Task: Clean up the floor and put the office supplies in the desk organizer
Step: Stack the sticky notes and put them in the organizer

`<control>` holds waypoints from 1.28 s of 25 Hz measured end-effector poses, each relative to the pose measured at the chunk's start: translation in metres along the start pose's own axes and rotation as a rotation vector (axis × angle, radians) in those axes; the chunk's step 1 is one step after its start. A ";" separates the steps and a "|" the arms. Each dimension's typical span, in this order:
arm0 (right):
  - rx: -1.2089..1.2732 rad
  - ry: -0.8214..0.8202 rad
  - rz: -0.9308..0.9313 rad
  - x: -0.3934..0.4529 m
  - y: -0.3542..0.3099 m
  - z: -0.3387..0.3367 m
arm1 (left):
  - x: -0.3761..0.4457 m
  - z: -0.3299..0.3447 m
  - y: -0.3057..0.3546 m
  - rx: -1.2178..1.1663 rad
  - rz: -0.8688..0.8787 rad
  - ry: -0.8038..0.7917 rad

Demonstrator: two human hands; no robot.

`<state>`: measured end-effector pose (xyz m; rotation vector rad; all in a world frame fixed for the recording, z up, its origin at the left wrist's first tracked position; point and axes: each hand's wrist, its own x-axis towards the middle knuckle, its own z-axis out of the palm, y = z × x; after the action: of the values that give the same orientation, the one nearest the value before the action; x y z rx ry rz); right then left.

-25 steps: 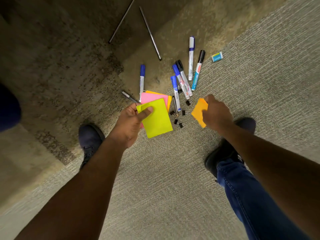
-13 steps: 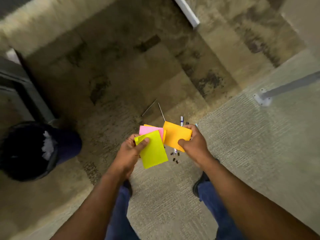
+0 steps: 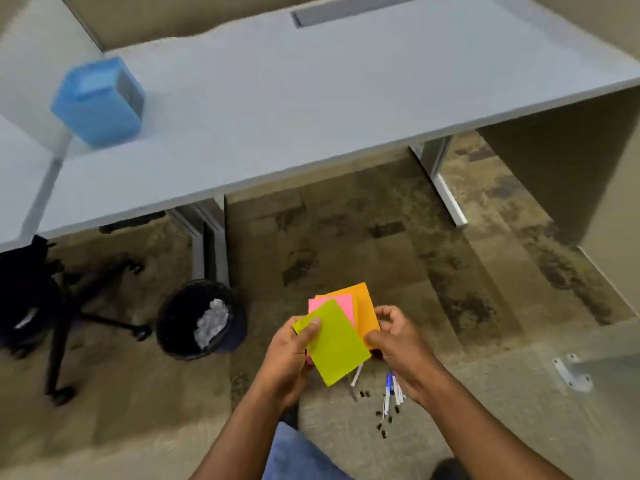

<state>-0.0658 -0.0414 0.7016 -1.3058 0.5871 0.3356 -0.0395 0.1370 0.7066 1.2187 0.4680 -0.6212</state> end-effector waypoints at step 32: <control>-0.130 -0.149 -0.114 0.229 -0.237 0.340 | 0.132 -0.235 0.363 -0.221 0.216 0.407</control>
<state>0.3221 0.2081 0.8082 -1.4189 0.3689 0.3778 0.3000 0.4158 0.8145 1.1647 0.7141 -0.1279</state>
